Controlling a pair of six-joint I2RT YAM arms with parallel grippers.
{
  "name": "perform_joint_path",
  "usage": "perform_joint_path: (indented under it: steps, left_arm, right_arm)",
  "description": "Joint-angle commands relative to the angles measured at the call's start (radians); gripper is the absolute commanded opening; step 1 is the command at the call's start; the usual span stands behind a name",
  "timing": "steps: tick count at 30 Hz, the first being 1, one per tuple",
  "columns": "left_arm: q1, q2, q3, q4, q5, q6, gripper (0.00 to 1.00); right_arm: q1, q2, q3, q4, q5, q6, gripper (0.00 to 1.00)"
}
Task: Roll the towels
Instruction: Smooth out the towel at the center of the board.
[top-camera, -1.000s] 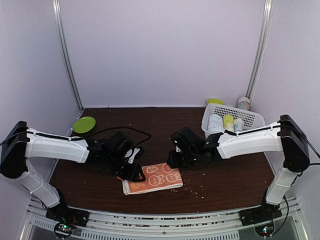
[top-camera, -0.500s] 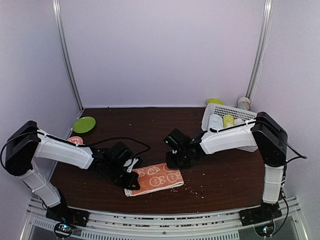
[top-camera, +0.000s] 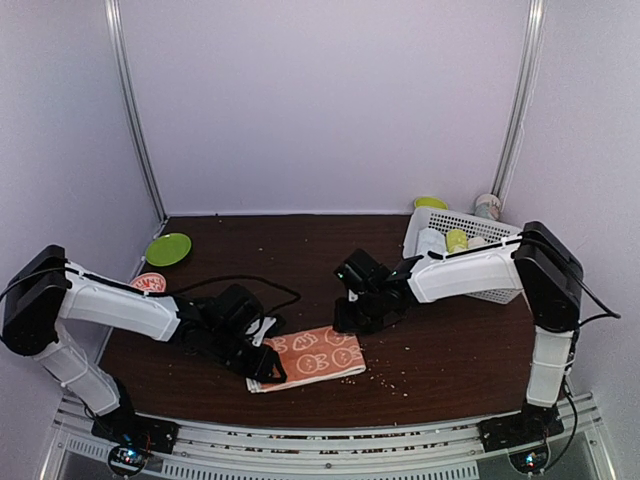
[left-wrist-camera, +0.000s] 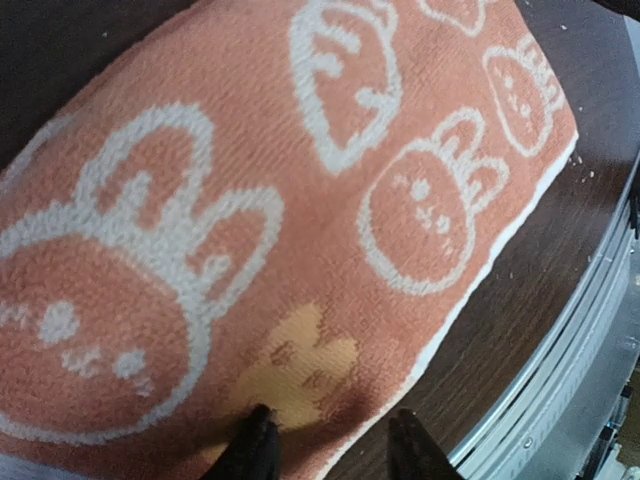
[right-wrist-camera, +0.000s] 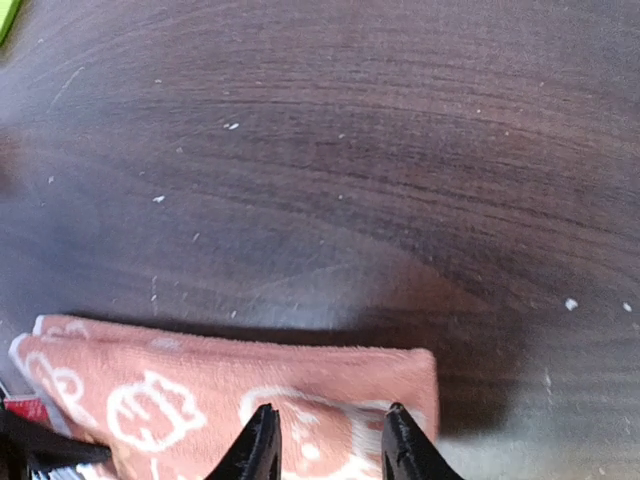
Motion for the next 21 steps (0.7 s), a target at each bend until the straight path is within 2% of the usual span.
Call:
perform_joint_path:
  steps: [1,4,11,15,21]
  left_arm:
    - [-0.001,-0.036,0.101,-0.197,-0.042,0.031,0.49]
    - [-0.001,-0.062,0.17,-0.242,-0.042,0.041,0.54]
    - [0.007,-0.097,0.281,-0.287,-0.071,0.059,0.53]
    - [0.05,-0.027,0.325,-0.278,-0.076,0.071,0.44]
    - [0.083,0.107,0.334,-0.247,-0.107,0.09,0.29]
  right_arm:
    - [0.014,-0.134,-0.028,-0.04,0.009,-0.027,0.38]
    - [0.039,-0.198,-0.067,-0.035,0.008,-0.03,0.38]
    - [0.128,-0.237,-0.17,0.026,-0.018,-0.044,0.3]
    - [0.151,-0.226,-0.24,0.073,-0.022,-0.018,0.24]
    - [0.164,-0.228,-0.315,0.095,-0.004,0.018,0.21]
